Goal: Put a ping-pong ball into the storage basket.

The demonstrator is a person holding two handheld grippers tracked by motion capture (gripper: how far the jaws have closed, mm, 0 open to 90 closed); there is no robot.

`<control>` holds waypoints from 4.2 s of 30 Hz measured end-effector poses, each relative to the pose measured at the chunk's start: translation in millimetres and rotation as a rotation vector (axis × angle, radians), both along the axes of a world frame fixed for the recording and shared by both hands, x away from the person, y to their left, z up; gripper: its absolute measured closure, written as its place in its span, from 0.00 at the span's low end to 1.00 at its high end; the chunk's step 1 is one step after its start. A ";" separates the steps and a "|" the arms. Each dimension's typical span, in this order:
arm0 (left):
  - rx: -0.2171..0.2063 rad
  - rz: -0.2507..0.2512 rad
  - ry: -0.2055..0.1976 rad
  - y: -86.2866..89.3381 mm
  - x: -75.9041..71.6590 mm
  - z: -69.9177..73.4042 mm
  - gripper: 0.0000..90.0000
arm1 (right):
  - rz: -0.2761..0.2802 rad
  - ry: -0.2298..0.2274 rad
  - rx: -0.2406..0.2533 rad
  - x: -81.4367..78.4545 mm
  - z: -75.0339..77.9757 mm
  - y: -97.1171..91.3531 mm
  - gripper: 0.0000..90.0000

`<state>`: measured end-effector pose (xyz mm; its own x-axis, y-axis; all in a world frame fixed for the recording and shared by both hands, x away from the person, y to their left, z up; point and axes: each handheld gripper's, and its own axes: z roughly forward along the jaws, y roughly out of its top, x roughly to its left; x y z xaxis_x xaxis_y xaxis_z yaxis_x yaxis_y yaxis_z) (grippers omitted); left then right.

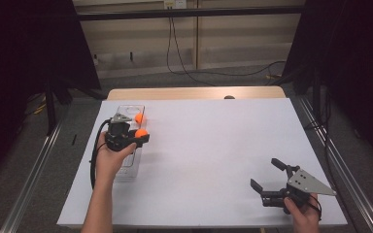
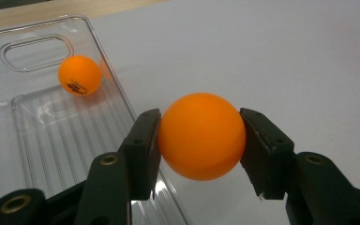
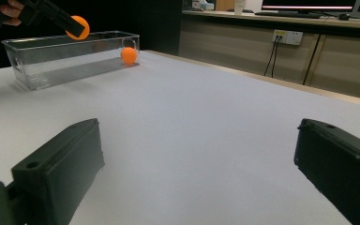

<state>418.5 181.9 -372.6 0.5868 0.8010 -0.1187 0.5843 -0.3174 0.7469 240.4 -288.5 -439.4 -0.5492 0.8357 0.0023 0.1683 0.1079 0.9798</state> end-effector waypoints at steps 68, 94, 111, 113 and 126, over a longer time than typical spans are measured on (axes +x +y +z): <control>0.007 0.104 -0.016 28.2 1.7 -2.4 0.56 | 0.001 0.001 -0.001 0.2 -0.2 -0.1 0.01; 0.019 0.153 -0.002 37.8 4.8 -10.2 0.56 | 0.000 0.001 0.000 0.1 -0.2 -0.3 0.01; 0.040 0.175 0.004 40.7 7.9 -16.5 0.56 | 0.001 0.002 -0.002 0.6 -0.6 -0.3 0.01; 0.045 0.174 0.008 40.9 8.3 -17.5 0.56 | 0.000 0.002 -0.001 0.5 -0.5 -0.2 0.01; 0.059 0.184 0.020 42.1 10.6 -21.2 0.56 | 0.000 0.001 -0.002 0.7 -0.6 -0.1 0.01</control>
